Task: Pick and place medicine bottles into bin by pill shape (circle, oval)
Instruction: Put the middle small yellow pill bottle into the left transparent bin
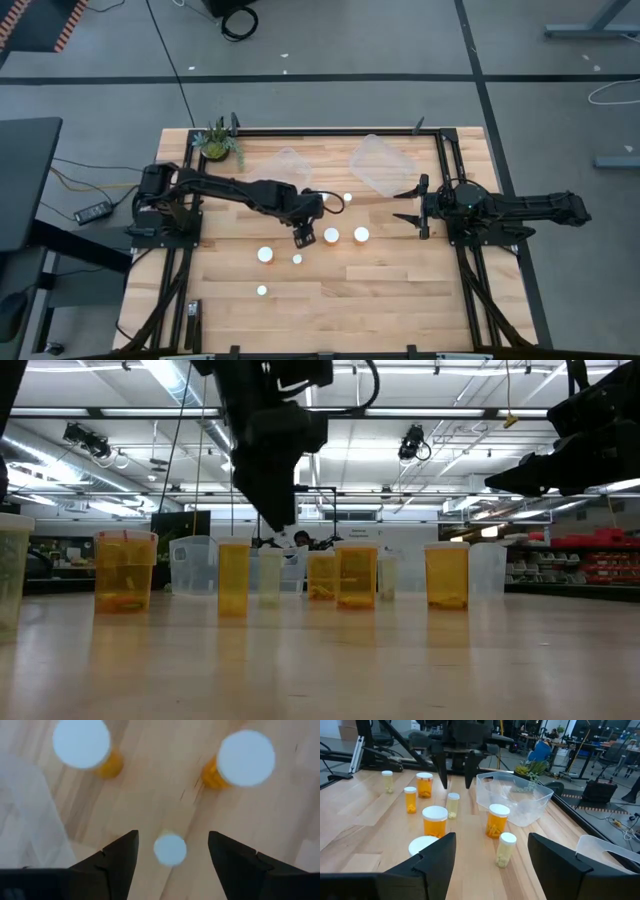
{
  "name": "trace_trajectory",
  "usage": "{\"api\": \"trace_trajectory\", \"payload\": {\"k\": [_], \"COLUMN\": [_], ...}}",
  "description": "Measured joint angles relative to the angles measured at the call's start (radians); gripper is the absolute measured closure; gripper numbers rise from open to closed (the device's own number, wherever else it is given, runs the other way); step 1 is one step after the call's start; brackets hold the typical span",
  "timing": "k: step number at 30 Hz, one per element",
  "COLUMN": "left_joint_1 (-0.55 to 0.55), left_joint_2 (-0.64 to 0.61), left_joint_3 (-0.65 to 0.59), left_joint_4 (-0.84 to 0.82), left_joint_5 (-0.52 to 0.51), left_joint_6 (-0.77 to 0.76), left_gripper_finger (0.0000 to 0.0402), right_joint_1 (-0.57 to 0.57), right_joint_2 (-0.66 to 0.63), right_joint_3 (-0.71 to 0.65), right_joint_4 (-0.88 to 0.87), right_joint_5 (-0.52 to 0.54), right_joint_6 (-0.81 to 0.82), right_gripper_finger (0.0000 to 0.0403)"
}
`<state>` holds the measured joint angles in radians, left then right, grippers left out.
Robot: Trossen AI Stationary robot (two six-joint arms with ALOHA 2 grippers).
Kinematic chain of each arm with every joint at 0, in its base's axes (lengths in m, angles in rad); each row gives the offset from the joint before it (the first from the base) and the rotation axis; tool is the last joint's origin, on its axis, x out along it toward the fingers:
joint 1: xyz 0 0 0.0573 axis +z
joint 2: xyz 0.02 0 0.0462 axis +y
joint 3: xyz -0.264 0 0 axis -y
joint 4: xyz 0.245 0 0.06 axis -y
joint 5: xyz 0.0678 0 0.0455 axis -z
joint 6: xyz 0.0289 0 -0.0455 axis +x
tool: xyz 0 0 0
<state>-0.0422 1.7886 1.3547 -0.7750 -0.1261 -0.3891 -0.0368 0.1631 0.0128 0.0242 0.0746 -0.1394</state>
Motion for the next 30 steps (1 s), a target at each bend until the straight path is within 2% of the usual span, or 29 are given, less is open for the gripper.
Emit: {"api": "trace_trajectory", "payload": {"k": [3,8,12,18,30], "left_joint_1": [0.0,0.0,-0.001,0.001,-0.002], "left_joint_2": [0.046,0.174,0.244,0.255,0.255], "left_joint_3": [0.08,0.22,0.287,0.294,0.294], "left_joint_4": [-0.043,-0.202,-0.277,-0.301,-0.315], "left_joint_5": [0.0,0.0,0.0,0.03,0.014], "left_joint_6": [0.008,0.049,0.074,0.065,0.06], "left_gripper_finger": [0.0154,0.0154,0.0154,0.0154,0.0155], "right_joint_1": [0.0,0.0,0.0,0.0,0.0], "right_joint_2": [0.0,0.013,0.015,0.02,0.023], "right_joint_3": [0.0,0.0,0.0,0.0,0.0], "right_joint_4": [0.001,-0.008,-0.012,-0.013,-0.015], "right_joint_5": [0.0,0.0,0.0,0.0,0.0], "right_joint_6": [0.0,0.0,0.0,0.0,0.0], "right_gripper_finger": [0.0148,0.0148,0.0148,0.0148,0.0148]}}
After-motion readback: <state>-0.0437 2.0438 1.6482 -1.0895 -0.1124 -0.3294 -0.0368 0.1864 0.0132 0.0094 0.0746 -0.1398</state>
